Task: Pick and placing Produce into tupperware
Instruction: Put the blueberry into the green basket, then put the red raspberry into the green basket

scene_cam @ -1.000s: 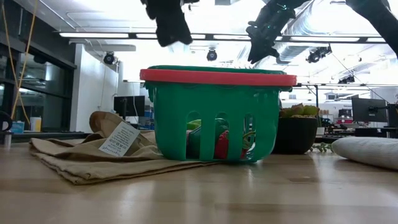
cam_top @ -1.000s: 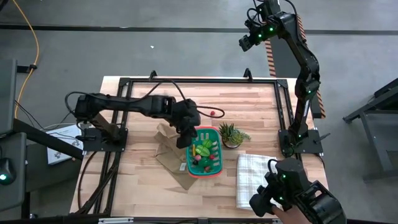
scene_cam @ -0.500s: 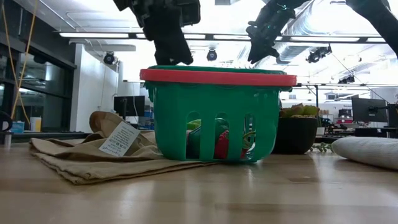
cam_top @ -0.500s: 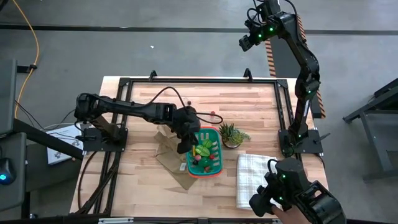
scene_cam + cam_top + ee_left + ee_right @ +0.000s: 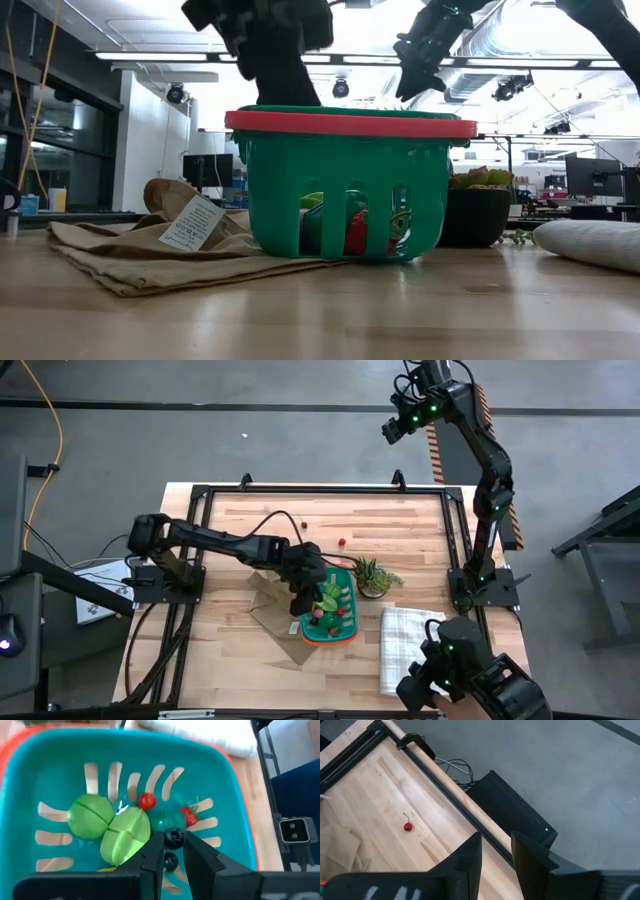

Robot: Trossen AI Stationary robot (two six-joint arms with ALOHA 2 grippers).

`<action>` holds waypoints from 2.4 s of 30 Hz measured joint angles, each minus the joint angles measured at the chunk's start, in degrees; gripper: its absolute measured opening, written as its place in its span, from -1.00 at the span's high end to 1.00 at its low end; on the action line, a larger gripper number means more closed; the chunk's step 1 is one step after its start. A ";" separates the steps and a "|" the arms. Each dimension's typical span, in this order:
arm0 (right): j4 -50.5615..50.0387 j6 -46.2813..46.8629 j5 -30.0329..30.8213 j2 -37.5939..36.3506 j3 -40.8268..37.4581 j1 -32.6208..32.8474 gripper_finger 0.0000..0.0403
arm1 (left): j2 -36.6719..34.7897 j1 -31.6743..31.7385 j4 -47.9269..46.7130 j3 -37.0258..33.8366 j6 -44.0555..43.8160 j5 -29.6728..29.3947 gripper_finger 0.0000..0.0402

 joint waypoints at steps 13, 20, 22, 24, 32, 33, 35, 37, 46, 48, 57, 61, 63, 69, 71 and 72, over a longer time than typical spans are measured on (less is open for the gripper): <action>0.43 -0.02 0.03 0.00 0.00 1.45 0.52 | 4.94 -1.84 0.67 0.04 -0.02 3.73 0.72; 0.44 -0.02 0.04 0.00 0.00 1.41 0.52 | 4.94 -2.58 2.70 0.04 -0.07 2.37 0.72; 0.44 -0.02 0.04 0.00 0.00 1.42 0.52 | 4.94 -2.58 2.92 0.04 -0.09 2.03 0.72; 0.44 -0.02 0.04 0.00 0.00 1.41 0.52 | 5.18 -2.58 2.98 0.07 -0.10 1.35 0.72; 0.42 -0.03 0.04 0.00 0.00 1.41 0.52 | 7.06 -2.58 3.00 0.04 -1.34 1.36 0.72; 0.42 -0.07 0.04 0.00 0.00 1.42 0.52 | 7.15 -2.58 3.47 0.07 -1.44 1.35 0.72; 0.42 -0.11 0.05 0.00 0.00 1.41 0.52 | 7.55 -2.58 4.13 0.13 -1.51 1.35 0.72; 0.42 -0.17 0.07 0.00 0.00 1.41 0.52 | 7.61 -2.58 4.21 0.09 -1.53 1.37 0.72; 0.44 -0.44 0.07 0.00 0.00 1.41 0.52 | 7.59 -2.58 4.73 0.11 -1.70 1.11 0.72; 0.44 -0.46 0.07 0.00 0.00 1.41 0.52 | 7.59 -2.58 4.84 0.11 -1.70 1.05 0.72; 0.44 -0.48 0.07 0.02 0.00 1.35 0.52 | 7.59 -2.58 5.57 0.11 -1.69 -0.12 0.65; 0.44 -0.48 0.07 0.02 0.00 1.35 0.52 | 7.56 -2.56 5.61 0.11 -1.70 -0.62 0.53; 0.44 -0.48 0.07 0.02 0.00 1.35 0.52 | 7.56 -2.58 5.61 0.11 -1.70 -0.61 0.49; 0.54 -0.50 0.07 0.02 0.00 1.35 0.52 | 7.52 -2.58 5.69 0.11 -1.73 -0.62 0.49; 0.57 -0.48 0.07 0.02 0.00 1.35 0.52 | 7.52 -2.56 5.72 0.11 -1.73 -0.62 0.50; 0.57 -0.50 0.07 0.02 0.00 1.35 0.52 | 7.52 -2.54 5.64 0.18 -1.73 -0.64 0.51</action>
